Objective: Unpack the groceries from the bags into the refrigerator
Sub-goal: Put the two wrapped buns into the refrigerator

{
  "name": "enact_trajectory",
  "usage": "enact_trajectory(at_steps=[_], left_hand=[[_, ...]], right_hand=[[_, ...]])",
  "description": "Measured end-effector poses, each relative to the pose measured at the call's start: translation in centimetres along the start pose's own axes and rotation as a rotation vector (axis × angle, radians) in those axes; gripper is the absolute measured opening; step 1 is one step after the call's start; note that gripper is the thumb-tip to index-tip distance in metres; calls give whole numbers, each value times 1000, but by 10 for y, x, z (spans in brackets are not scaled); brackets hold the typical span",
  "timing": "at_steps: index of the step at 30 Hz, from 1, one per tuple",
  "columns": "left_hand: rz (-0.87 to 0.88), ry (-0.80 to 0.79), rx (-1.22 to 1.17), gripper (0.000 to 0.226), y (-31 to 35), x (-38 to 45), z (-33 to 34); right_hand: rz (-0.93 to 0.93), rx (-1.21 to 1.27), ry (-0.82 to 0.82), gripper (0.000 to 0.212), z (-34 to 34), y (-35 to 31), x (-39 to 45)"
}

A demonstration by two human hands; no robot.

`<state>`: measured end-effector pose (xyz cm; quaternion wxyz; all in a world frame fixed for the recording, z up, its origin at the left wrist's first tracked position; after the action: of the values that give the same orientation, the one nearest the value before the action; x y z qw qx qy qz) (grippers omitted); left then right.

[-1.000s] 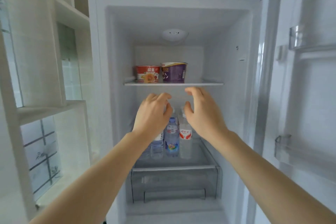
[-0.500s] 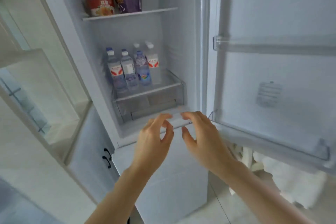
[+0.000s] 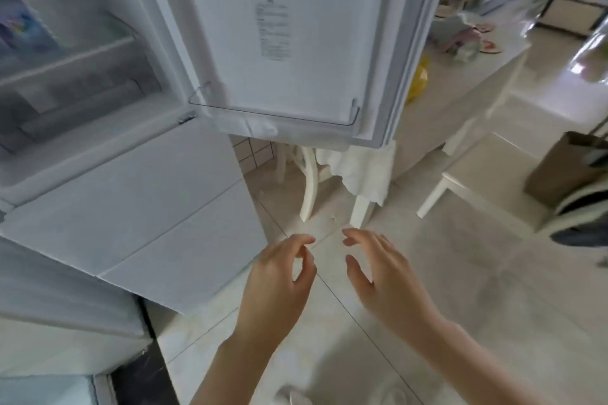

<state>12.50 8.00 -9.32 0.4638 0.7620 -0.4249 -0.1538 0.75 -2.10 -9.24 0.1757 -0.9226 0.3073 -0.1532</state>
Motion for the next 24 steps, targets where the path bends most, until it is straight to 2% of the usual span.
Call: enact_trajectory(at_steps=[5,10,18,24], left_hand=[[-57,-202,-21,24,26,-10,136],[-8,-353,-21,24,72,-9,246],[-65,-416,-6,21,82,34,323],[-97,-374,41,19,65,118,354]], right_hand=[[171,-30,-85,34,-25,118,-57],[281,-66,-149,34,-44,222,-98],[396,-62,-173,33,-66,322,-86],[382,-27,-169,34,-73,376,-1]])
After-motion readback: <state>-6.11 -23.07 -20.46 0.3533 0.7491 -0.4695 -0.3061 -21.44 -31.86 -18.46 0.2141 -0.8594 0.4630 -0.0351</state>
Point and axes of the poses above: each hand's wrist, its own x-axis towards the middle knuckle, its own z-axis out of the palm, y = z × x, the point moved 10 cm from there along x, towards the middle knuckle, and after that the axes turned 15 degrees about -x, right-handed, at the moved point
